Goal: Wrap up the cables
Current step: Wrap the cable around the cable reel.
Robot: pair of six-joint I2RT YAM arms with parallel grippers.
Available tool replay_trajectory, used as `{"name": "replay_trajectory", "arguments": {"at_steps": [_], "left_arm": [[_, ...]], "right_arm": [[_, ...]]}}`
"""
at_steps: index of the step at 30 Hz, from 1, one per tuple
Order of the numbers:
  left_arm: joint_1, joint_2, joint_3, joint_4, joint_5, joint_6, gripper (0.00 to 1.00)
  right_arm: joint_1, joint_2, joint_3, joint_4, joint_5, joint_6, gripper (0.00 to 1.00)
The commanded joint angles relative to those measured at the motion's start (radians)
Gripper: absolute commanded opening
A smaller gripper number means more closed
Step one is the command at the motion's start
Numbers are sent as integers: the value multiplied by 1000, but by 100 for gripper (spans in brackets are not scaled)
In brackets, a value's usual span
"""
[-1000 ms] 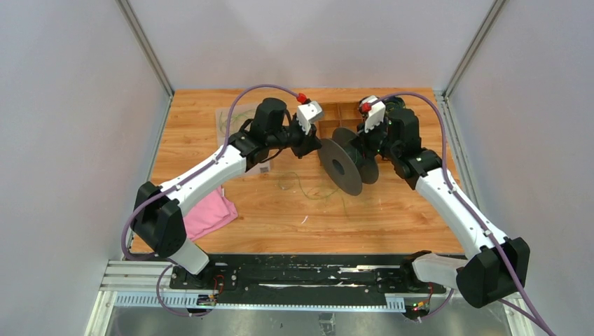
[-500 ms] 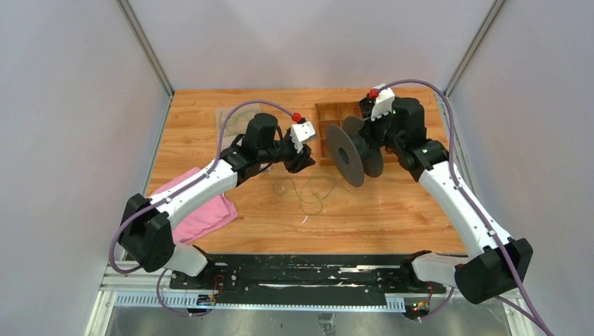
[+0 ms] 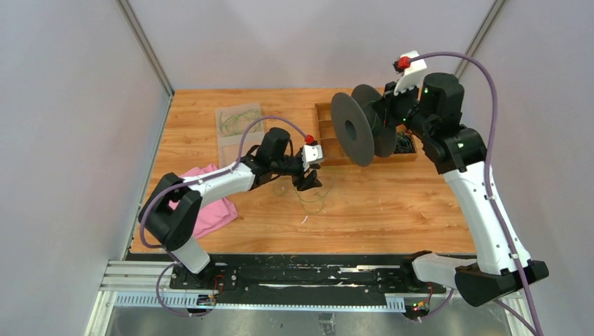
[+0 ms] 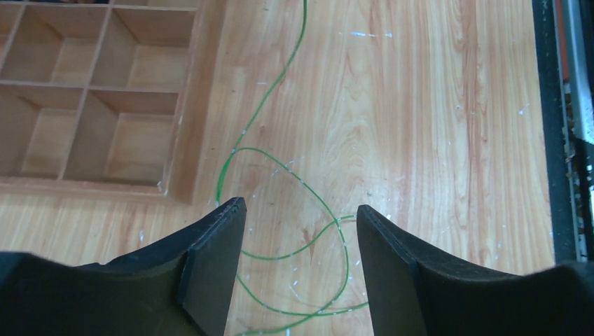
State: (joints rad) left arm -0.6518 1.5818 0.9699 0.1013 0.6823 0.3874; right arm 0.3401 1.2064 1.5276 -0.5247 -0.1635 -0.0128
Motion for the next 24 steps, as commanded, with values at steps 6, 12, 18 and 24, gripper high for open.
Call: {"name": "replay_trajectory", "arguments": {"at_steps": [6,12,18,24], "left_arm": [[-45,148,122,103,55,75,70],[-58,177,153,110,27,84,73],[-51,81,123,-20,258,179,69],[-41,10,102,-64,241,234,70]], "right_arm": [[-36,18,238,-97,-76,91,1],[-41,15,266,-108,-84,97,1],[-45,22,239,-107,-88,98,1],[-46,27,232,-108,-109,106,1]]}}
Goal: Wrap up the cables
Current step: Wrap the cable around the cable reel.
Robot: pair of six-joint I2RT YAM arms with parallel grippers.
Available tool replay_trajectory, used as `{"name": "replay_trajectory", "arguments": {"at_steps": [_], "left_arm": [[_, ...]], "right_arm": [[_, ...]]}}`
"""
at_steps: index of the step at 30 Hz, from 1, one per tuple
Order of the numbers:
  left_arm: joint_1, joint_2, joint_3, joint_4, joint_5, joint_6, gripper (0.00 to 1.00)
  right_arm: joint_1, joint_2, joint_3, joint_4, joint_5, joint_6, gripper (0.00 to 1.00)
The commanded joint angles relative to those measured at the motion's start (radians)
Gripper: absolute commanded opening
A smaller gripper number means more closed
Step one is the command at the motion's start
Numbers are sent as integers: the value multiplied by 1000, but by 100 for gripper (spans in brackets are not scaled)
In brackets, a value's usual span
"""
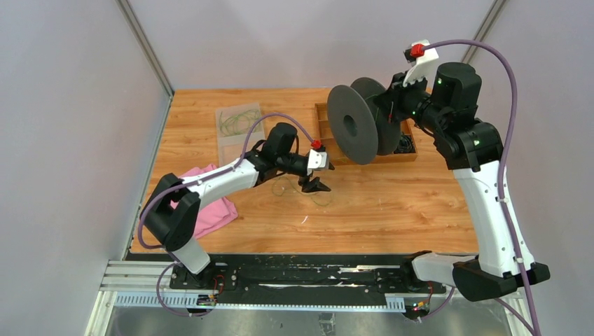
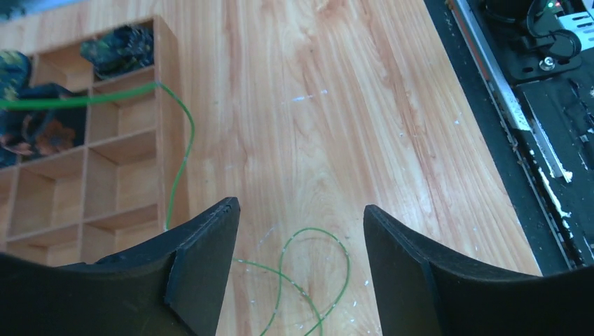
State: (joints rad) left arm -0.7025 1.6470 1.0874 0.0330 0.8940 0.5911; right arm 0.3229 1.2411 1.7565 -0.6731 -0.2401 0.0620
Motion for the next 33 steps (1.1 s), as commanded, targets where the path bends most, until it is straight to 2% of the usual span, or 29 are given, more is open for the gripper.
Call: {"name": "replay_trajectory", "arguments": {"at_steps": [1,4,8,12,15,19,25,27,29,33], "left_arm": [[13,-51,-11,25,0,5,70],[18,-18,12,91,-113,-65,70],[18,64,73,98,-196,-93,70],[18,147,125,105,-215,-121,69],[18,185,149,106,-231,-123,65],[18,214,144,105,-230,-113,49],[18,218,109,117,-212,-120,15],[17,205,94,117,-201,-125,6],[17,181,79,117,-185,-138,3],[17,121,46,117,-151,-169,3]], "right_arm": [[-28,-9,1,40,-35,32,1],[-28,-14,-4,42,-44,38,1],[-29,-23,-3,45,-45,42,1],[-35,-33,-2,45,-45,42,1],[-38,-40,-7,45,-47,42,1],[-43,-46,-16,45,-46,42,1],[-50,-41,-8,46,-42,46,1],[-51,-38,-9,48,-34,43,0],[-53,-33,-18,50,-27,42,1],[-54,-24,-44,65,-11,39,1]]}}
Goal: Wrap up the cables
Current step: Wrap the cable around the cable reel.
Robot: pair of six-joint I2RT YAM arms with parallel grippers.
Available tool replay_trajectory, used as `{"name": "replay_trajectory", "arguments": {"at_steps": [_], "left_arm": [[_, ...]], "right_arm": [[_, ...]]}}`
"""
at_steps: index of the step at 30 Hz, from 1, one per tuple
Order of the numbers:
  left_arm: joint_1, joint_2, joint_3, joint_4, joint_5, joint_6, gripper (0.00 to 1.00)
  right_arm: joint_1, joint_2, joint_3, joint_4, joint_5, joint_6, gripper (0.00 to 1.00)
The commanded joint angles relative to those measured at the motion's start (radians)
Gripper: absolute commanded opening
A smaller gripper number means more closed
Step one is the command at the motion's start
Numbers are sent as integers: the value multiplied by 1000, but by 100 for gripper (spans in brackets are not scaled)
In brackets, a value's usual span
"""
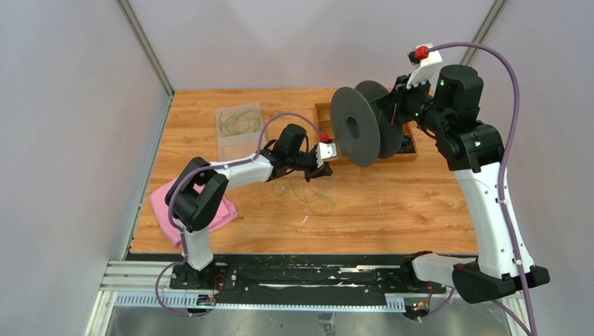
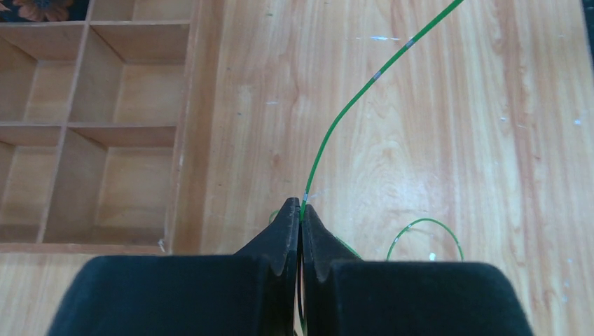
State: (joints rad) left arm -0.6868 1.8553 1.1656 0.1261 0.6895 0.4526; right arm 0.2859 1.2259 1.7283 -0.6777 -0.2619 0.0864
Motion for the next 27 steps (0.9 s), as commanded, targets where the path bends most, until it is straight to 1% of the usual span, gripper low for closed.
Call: {"name": "replay_trajectory", "arguments": {"at_steps": [1,7,9,10,12,14,16,18,21,27], "left_arm": [[0,-104,-41,23,68,-43,3],[-23,-238,-144,12,203,-54,0],[-38,-283,-159,-42,234,-30,0],[-51,-303,-160,-84,235,-6,1],[-92,-338,-131,-274,210,107,0],[-152,-344,-74,-459,141,226,0],[-203,-341,-22,-566,108,279,0],[-241,-348,20,-596,93,247,0],[-274,-373,75,-599,84,192,0],[-281,-369,279,-643,54,16,0]], "right_arm": [[-17,-4,-20,73,17,13,1],[-16,45,-24,92,81,4,1],[-17,62,-24,105,125,2,1],[-17,71,-26,115,147,-1,1],[-17,89,-27,131,196,-4,1],[-16,107,-27,145,236,-2,1],[-16,119,-42,168,267,2,1],[-12,120,-86,207,306,-2,1],[-2,108,-165,264,359,-24,1],[23,69,-317,363,438,-84,1]]}}
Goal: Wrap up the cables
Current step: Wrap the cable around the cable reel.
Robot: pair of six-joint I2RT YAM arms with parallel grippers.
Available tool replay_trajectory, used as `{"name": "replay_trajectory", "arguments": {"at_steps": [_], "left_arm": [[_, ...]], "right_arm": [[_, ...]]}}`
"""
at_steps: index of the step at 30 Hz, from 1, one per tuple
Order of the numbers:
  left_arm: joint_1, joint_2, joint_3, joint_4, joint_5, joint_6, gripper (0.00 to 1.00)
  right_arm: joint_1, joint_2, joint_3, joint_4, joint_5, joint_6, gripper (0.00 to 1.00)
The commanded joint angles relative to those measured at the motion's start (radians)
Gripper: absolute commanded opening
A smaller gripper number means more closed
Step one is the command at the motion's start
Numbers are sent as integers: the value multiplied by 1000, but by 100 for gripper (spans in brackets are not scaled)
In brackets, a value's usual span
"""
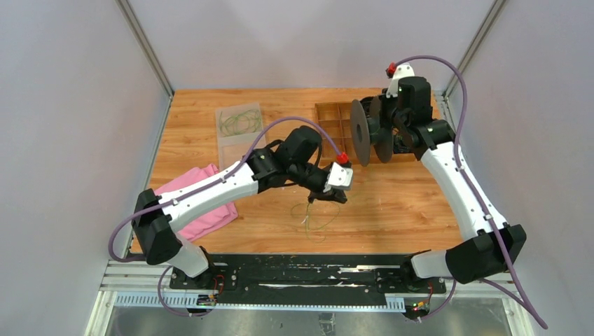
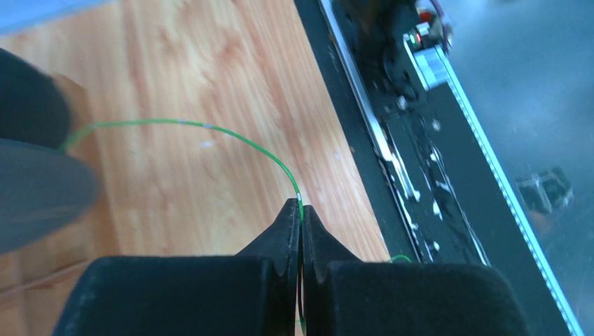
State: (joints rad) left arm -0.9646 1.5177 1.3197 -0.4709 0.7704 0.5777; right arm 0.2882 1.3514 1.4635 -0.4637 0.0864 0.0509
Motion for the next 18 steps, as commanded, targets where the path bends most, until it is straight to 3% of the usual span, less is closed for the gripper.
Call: {"name": "replay_trajectory", "arguments": {"at_steps": [1,10,18], "left_arm": [[-3,-29,157,-57,-34,-134,0],[-2,11,332,-81,-123,-285,0],[10,43,373,-40,-177,-352,0]], "right_arm": [[27,-61,-72,161,100,-57,1],[92,-93,-210,236,145,-105,1],[120,-124,-268,245,53,-88,1]]}}
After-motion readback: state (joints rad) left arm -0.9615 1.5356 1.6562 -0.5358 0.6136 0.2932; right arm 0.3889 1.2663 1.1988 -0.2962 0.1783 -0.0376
